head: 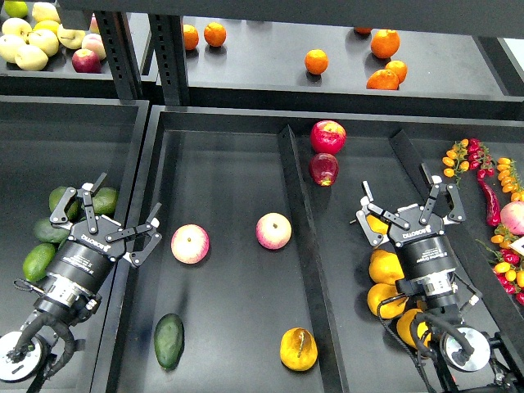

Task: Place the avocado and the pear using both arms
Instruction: 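Raise the left gripper and move it toward the dark green avocado, then lower the open left gripper over the dark green avocado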

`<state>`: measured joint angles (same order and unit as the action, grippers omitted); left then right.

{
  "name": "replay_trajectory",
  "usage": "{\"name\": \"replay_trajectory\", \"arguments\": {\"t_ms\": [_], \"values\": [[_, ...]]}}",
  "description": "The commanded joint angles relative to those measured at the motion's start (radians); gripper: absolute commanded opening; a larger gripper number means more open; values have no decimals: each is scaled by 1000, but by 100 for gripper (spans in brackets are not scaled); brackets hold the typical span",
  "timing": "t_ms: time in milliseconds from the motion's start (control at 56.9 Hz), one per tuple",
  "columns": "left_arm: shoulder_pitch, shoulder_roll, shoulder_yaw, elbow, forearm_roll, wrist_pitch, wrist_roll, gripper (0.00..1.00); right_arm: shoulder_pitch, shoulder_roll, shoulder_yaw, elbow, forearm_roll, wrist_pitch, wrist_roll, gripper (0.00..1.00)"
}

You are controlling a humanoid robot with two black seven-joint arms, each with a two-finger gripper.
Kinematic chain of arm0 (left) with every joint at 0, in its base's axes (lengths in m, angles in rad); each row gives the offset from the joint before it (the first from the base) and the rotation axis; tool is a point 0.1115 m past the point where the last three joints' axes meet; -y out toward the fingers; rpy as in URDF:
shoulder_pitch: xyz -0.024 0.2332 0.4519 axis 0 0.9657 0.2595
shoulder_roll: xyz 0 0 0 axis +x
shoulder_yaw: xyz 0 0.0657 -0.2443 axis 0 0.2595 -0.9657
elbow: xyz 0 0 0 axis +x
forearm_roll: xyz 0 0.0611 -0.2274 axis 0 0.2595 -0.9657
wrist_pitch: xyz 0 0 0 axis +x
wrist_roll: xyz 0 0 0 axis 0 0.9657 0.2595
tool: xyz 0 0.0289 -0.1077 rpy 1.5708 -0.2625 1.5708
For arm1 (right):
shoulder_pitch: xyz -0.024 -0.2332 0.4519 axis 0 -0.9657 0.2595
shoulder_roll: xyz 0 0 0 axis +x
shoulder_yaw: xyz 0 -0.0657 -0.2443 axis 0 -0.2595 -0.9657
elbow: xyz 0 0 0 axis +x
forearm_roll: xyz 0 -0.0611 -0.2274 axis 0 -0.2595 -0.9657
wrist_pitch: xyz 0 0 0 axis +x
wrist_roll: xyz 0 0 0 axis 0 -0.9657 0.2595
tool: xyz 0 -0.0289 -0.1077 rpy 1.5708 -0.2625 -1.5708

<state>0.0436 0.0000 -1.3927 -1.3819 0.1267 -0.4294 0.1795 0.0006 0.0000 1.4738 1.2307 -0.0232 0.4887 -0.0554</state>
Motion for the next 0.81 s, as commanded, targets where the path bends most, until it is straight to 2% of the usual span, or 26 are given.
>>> {"name": "replay_trajectory", "arguments": {"t_ms": [0,18,35,53,105,141,246,422,597,791], "values": [[-31,0,-3,1,-1,1,103,100,7,0,6,0,0,0,-32,100],[-40,0,-3,1,-1,3,126,100,9,0,6,0,0,0,-38,100],[-77,0,-8,7,-19,7,214,100,13,0,6,0,0,0,-52,100],[-82,0,-8,9,-24,9,228,100,15,0,6,0,-1,0,-52,100],[-116,0,-8,17,-59,15,308,100,25,0,6,-2,-1,-4,-54,100],[-148,0,-2,23,-88,23,309,100,36,0,6,-5,0,-13,-54,100],[-225,113,26,47,-147,52,309,99,64,0,8,-25,0,-35,-54,100],[-341,330,196,83,-219,49,309,99,90,0,8,-59,0,-36,-54,100],[-505,514,464,107,-228,6,309,100,93,0,10,-69,2,-36,-54,100],[-758,615,762,149,-229,-59,309,100,93,0,25,-76,0,-44,-54,100]]}}
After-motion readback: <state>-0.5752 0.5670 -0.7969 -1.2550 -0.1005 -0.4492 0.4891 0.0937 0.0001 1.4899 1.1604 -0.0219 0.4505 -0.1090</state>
